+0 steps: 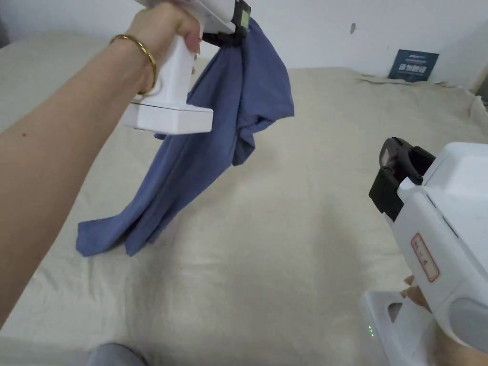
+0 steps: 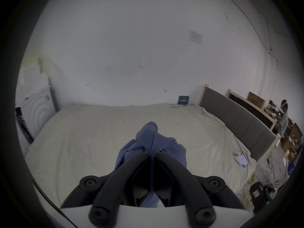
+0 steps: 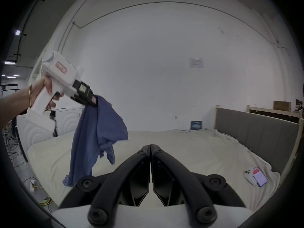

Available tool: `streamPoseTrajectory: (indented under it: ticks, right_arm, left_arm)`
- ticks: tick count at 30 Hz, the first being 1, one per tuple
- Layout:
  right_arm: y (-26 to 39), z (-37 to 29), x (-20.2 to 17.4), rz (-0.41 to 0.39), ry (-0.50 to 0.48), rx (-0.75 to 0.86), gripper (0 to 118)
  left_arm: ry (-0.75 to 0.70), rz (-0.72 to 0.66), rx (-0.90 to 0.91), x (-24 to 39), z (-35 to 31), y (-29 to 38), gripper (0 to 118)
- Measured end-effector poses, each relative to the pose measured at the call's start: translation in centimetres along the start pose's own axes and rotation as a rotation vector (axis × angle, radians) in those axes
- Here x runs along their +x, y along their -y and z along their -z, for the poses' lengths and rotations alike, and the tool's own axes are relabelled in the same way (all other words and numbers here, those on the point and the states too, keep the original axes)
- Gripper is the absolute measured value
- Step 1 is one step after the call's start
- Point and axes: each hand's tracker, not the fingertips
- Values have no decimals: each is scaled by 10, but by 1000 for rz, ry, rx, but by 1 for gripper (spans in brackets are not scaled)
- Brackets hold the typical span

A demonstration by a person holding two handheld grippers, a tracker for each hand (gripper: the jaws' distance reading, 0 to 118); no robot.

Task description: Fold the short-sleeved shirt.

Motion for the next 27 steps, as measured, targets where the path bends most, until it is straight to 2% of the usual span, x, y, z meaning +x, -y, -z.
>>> streamPoseTrajectory:
  ticks: [5,12,18,20,22,23,26,27]
  right_arm:
    - [7,-15,40,29,108,-20,0]
    - [18,-27,73,41,193,-51,0]
    - [29,-24,91,62,239,-95,0]
    - [33,-23,95,70,246,-105,0]
    - [36,-21,96,74,251,-115,0]
    - [38,-20,97,74,254,-121,0]
    - [40,-17,97,82,252,-136,0]
    - [40,-17,96,82,252,-140,0]
  left_arm:
    - [107,86,-111,76,69,44,0]
    - [207,170,-327,161,156,138,0]
    - [196,237,-449,203,174,215,0]
    - [186,236,-466,207,180,229,10]
    - [193,241,-491,208,181,238,13]
    - [203,245,-518,207,183,241,30]
    - [205,239,-538,203,179,239,106]
    - [240,227,-481,198,173,234,116]
